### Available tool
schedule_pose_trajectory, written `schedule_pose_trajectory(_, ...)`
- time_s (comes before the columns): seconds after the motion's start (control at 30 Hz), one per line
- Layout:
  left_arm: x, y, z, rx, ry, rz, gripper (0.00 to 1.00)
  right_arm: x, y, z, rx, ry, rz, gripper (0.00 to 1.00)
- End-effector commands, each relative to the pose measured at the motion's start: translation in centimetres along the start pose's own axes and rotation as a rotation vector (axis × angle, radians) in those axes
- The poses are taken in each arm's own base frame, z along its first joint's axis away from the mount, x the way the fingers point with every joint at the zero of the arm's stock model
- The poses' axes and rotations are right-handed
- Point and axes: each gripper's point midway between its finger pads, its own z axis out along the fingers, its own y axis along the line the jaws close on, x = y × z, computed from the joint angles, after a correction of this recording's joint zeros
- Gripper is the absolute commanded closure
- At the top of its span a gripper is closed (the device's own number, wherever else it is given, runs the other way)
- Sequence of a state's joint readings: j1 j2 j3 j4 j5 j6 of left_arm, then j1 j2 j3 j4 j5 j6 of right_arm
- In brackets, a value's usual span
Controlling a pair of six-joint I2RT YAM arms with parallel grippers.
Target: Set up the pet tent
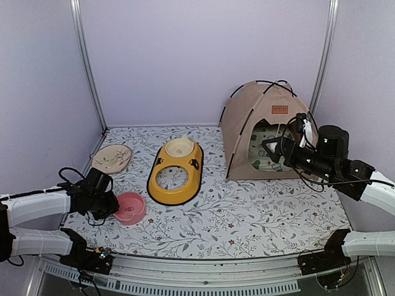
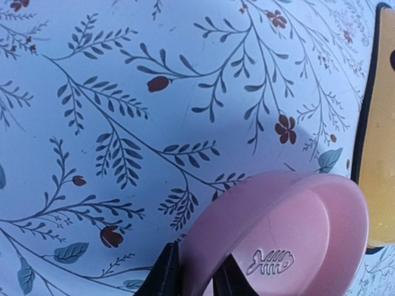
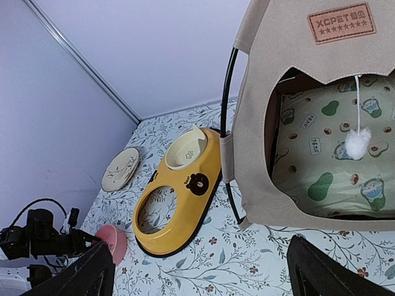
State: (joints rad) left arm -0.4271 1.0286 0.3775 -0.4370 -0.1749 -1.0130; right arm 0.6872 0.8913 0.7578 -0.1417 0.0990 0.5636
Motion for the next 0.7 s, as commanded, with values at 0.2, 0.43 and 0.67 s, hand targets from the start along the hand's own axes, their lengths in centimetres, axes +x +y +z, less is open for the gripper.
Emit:
schedule_pose_trajectory(0.2,-4.3,-3.3,-1.3,0.018,-0.136,0.082,1.00,-0.4,-0.1,-0.8,0.001,-0.024,0.001,0.01)
schedule_pose_trajectory(0.43,-7.7,-8.0,-3.3,0.105,-0.209,0.227,1.00,-0.8,-0.1,-1.0,0.007,-0.030,-0.004,0.01)
schedule_pose_trajectory(0.67,-9.2,-14.0,-5.2,0.272,-0.211,0.384,1.00,-1.1,0.3,-0.8,0.002,-0.027,-0.005,0.01)
